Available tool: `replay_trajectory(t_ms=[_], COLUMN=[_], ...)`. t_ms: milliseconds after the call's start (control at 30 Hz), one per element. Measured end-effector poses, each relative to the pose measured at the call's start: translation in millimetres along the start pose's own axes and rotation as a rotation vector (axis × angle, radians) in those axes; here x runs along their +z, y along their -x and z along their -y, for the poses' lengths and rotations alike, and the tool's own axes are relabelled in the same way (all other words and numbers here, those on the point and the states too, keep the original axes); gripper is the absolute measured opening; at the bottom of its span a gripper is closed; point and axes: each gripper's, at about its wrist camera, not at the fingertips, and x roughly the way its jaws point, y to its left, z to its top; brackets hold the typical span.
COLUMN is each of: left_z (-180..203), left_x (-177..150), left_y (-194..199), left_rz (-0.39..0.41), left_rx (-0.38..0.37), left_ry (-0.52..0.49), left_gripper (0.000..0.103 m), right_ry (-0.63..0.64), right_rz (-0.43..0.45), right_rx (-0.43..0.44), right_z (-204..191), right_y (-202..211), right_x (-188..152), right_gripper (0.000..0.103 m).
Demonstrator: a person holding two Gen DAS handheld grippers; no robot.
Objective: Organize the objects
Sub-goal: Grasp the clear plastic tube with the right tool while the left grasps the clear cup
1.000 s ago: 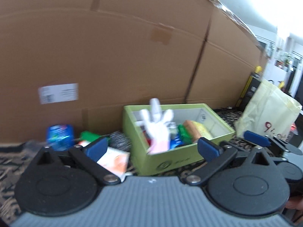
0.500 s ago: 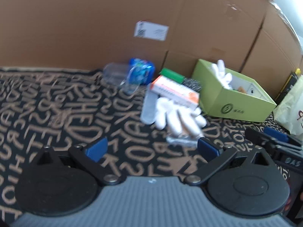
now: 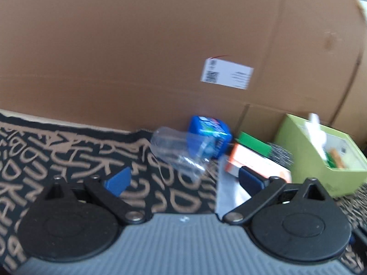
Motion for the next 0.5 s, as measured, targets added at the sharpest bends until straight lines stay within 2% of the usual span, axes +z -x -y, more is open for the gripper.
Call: replay_trajectory(t_ms=[100,167,233,267,300,333,433,500], left_z=[2.3,3.5,-3.6,-8.9,-14.0,-18.5,-28.1,-28.0], left_x=[6.7,7.1,8.7,10.3,11.8,12.9,15.5,14.8], left_y=[-30.7,-44.5,-54.8,-59.7,-63.0,-64.7,-69.2,-68.0], left_rz=[-0.049,-0.059,-0.075,-0.092,-0.104,-0.106,-0.100,-0.083], left_rx=[0.002,0.032,0.033,0.023,0.017,0.016,0.013,0.020], left_ry=[-0.038,-0.067,-0.038,-0.015,0.004,0.019,0.049,0.046], left_gripper=[0.078,0.061,0.039,0.034,0.023,0.016,0.016,0.020], right_ry=[0.043,0.065,0.052,0.037,0.019,-0.001,-0.067,-0.066], right_rz=[-0.023,-0.050,-0.088,-0.105,-0.119,-0.135,-0.152,-0.144], right_rx=[0.020,0.036,0.050,0.050,0.035,0.007,-0.006,-0.031], right_z=[-19.6,-31.5,-37.5,-38.3,-38.3,-38.1,-36.2,-41.6], right_y=[-17.7,-33.9,-52.6,-61.8,-70.6,-78.4,-94.7,-100.4], right_x=[5.4,8.7,11.9,13.3,14.8,15.8,18.5,20.7], right_gripper=[0.071,0.062,0.049,0.048,0.047,0.048,0.053,0.056])
